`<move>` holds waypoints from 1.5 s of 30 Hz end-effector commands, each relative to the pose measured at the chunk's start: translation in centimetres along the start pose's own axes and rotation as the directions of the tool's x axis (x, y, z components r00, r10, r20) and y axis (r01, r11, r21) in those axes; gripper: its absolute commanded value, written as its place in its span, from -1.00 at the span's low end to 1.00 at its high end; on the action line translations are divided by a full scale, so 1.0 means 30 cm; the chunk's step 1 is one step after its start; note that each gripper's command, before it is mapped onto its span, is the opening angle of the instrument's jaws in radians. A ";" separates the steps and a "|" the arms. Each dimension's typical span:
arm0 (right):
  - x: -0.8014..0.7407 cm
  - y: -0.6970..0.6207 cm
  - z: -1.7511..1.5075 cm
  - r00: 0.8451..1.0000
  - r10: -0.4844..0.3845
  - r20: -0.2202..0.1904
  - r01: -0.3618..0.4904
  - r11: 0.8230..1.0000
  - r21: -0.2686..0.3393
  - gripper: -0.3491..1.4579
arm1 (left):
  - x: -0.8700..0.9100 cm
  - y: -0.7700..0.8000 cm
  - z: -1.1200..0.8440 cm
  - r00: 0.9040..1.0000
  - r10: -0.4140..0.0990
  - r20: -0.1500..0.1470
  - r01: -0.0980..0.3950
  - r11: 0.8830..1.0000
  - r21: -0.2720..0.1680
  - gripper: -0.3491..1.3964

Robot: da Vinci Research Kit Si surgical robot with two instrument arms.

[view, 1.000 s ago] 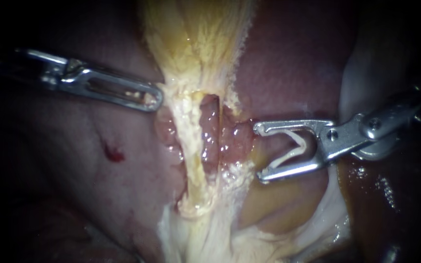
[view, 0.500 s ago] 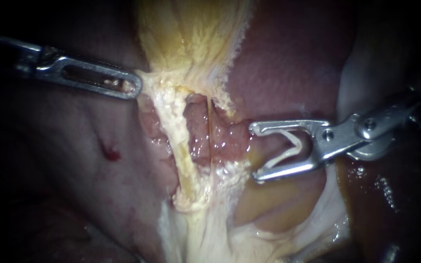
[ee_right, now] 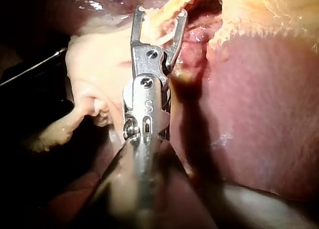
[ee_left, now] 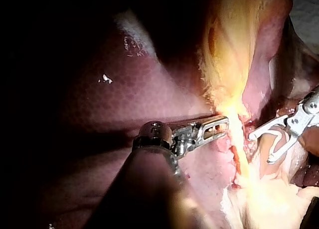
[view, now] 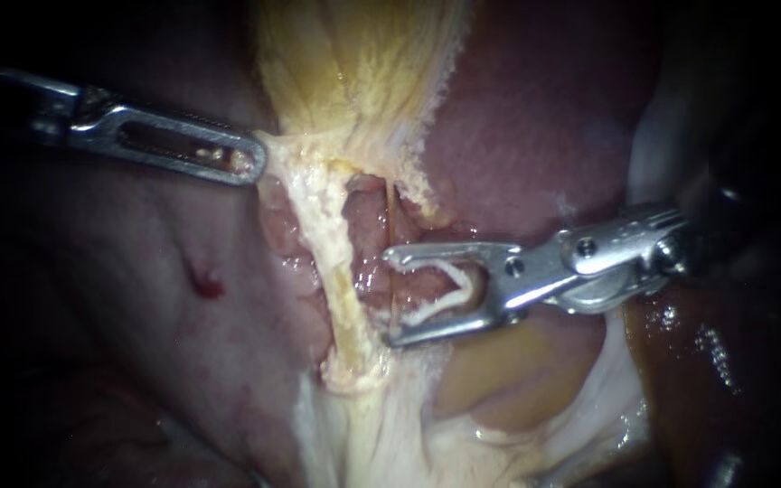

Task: Clipping first clip left tube

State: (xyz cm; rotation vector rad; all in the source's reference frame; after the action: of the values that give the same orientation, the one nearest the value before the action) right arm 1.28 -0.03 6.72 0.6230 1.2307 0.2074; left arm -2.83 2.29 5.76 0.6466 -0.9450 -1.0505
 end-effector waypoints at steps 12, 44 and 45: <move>-0.0125 0.0084 0.005 0.996 0.085 0.005 -0.086 0.996 0.028 -0.06 | 0.0001 -0.0020 0.0006 1.000 -0.002 0.004 0.002 1.000 -0.007 -1.00; -0.0065 0.0067 0.025 0.985 0.126 -0.117 -0.101 0.975 0.199 -0.06 | -0.0004 -0.0030 0.0024 1.000 -0.003 0.003 0.003 1.000 -0.005 -1.00; -0.0062 0.0060 0.025 0.983 0.126 -0.130 -0.098 0.973 0.209 -0.06 | -0.0004 -0.0030 0.0024 1.000 -0.003 0.003 0.003 1.000 -0.005 -1.00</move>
State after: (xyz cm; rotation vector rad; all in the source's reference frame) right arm 1.94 -0.23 7.09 0.8742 1.3745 0.2232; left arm -2.93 2.27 5.72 0.6416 -0.9436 -1.0578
